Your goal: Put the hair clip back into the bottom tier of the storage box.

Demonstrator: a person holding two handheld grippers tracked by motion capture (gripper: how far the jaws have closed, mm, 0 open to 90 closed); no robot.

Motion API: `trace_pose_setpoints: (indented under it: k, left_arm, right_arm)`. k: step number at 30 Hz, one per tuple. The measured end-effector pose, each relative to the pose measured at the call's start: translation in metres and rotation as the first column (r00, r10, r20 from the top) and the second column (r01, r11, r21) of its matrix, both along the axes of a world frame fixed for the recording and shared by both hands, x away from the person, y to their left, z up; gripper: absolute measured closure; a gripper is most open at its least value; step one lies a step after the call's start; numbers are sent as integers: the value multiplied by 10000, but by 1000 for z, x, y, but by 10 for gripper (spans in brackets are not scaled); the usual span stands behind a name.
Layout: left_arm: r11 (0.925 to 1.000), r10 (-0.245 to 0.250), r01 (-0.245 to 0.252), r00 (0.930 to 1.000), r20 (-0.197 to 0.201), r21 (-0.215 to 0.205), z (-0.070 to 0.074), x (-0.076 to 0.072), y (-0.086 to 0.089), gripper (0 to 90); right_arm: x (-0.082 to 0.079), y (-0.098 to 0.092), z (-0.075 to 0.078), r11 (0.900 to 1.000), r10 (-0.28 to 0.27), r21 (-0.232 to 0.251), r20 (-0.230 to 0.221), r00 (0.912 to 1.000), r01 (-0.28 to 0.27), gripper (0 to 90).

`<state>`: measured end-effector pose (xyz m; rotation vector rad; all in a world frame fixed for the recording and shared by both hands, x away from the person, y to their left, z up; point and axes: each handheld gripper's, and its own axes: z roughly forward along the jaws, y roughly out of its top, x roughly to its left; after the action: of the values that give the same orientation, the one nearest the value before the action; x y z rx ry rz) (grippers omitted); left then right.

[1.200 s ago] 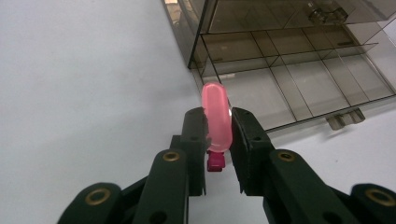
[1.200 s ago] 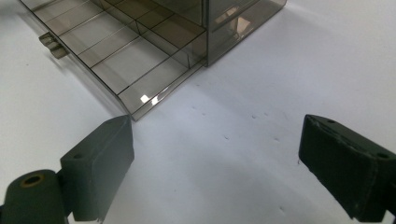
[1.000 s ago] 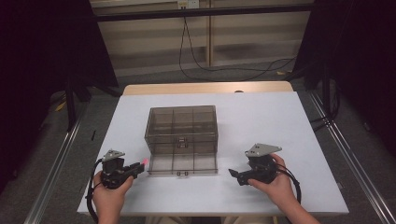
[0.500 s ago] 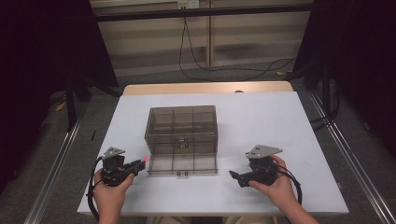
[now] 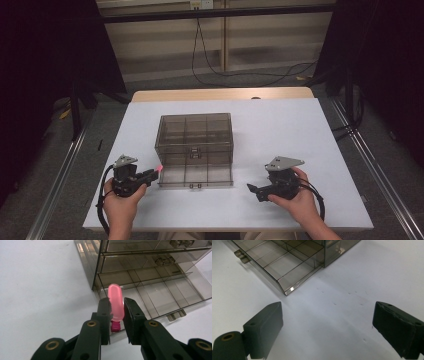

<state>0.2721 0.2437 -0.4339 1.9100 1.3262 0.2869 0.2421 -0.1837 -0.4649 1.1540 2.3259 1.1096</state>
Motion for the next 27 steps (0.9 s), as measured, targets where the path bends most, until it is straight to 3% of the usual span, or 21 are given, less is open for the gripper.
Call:
trace_pose_setpoints:
  k: [27]
  left_arm:
    - [9992, -373, 374, 9993, -81, 155, -2, 7, -11, 761]
  right_arm:
    - [-1, -4, -2, 9998, -171, 29, -42, 9998, 171, 95]
